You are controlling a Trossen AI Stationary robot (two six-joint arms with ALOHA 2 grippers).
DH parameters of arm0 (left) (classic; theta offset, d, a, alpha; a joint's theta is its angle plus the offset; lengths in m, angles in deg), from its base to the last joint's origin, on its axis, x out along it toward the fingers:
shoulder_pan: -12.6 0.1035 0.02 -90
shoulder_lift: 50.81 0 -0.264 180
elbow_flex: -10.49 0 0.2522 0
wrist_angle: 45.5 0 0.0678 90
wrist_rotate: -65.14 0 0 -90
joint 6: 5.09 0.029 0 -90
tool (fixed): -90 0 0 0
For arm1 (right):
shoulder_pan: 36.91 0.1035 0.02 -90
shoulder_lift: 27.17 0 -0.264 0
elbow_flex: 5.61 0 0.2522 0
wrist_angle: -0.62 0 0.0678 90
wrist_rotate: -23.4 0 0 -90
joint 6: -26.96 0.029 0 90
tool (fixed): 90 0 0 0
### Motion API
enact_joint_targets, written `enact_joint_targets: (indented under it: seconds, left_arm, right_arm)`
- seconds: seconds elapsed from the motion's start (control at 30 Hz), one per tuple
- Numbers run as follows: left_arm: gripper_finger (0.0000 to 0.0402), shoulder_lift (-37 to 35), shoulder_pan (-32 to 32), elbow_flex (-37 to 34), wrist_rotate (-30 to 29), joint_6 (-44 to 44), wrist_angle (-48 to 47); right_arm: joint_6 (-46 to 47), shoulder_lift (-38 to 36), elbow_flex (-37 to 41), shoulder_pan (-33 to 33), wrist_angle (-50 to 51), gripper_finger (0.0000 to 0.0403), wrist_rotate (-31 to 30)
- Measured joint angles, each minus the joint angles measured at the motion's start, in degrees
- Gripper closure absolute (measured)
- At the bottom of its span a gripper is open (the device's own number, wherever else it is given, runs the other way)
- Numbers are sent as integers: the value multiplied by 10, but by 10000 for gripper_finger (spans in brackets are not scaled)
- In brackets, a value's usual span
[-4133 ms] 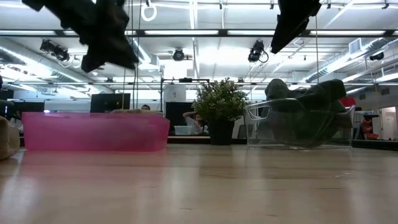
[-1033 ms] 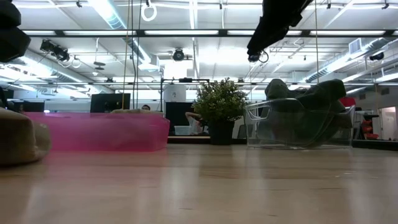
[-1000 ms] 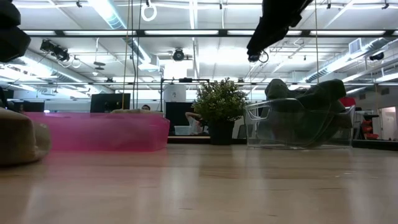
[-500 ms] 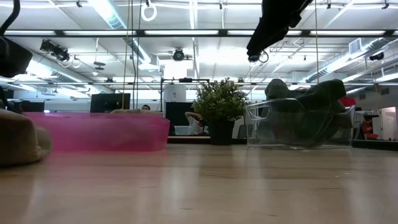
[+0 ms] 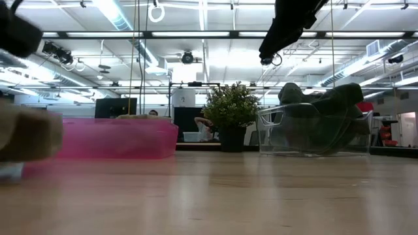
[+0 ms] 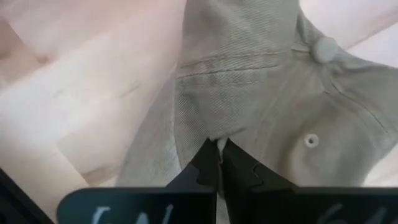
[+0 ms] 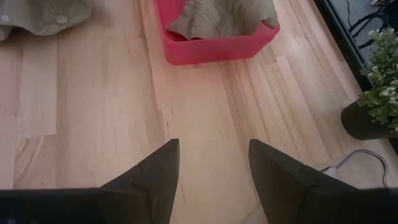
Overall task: Pick & Place hat
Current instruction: Put the left brown cap into the red bin
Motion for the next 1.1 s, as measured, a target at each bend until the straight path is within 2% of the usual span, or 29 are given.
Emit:
enact_joint_targets:
  seconds: [0.17, 0.3, 0.43, 0.53, 0.7, 0.93, 1.1]
  left_arm:
    - [396, 0, -3, 81, -82, 19, -95]
    - [396, 0, -2, 130, -173, 42, -150]
    - [395, 0, 8, 155, -254, 68, -188]
    - [397, 0, 24, 162, -291, 91, -204]
    - [394, 0, 72, 172, -308, 128, -264]
    - [395, 0, 170, 210, -309, 195, -383]
    - [395, -1, 253, 227, -308, 298, -399]
  right_arm:
    - [0, 0, 0, 0, 0, 206, 0]
    - [0, 0, 0, 0, 0, 206, 0]
    - [0, 0, 0, 0, 0, 206, 0]
    - [0, 0, 0, 0, 0, 206, 0]
    - [0, 0, 0, 0, 0, 206, 0]
    - [0, 0, 0, 0, 0, 206, 0]
    - [0, 0, 0, 0, 0, 206, 0]
